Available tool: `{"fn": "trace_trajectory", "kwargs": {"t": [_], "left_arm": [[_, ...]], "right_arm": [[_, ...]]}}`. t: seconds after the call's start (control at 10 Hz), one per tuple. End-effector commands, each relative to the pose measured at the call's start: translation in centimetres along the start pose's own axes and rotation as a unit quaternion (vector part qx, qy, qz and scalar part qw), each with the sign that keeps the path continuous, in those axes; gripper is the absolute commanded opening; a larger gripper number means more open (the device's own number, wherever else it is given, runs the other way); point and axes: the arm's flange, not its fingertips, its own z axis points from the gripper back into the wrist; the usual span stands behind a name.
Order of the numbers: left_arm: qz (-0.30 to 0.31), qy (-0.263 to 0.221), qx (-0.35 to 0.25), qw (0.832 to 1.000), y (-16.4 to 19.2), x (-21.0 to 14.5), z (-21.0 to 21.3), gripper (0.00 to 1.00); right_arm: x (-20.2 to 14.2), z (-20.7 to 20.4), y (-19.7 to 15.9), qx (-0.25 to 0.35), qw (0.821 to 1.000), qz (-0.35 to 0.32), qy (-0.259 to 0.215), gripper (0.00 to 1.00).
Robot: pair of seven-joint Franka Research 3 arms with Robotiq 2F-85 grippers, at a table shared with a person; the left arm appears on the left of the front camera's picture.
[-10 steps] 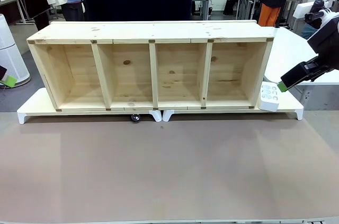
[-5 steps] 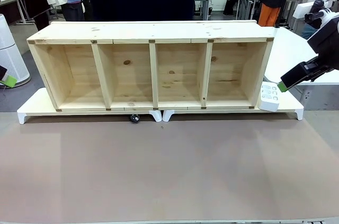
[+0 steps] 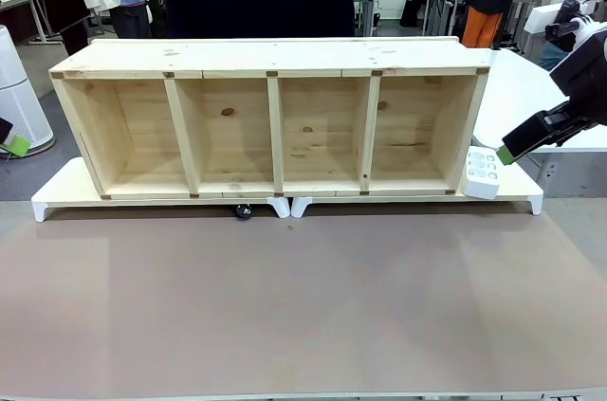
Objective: Perform cable management.
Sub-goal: When the cord part of the Power Cable appears at the lower middle area of the table and stops, grasp the cord part of the Power Cable.
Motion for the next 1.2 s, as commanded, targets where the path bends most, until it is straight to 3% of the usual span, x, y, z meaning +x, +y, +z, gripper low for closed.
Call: {"fn": "trace_trajectory", "kwargs": {"t": [0.0, 1.1], "left_arm": [[0.006, 0.004, 0.000, 1.000, -0.04, -0.20, 0.05, 1.00], [0.006, 0.004, 0.000, 1.000, -0.04, -0.20, 0.05, 1.00]], "right_arm": [[-0.08, -0.09, 0.04, 0.004, 1.000, 0.001, 0.003, 1.00], [-0.08, -0.09, 0.04, 0.004, 1.000, 0.001, 0.003, 1.00]]}}
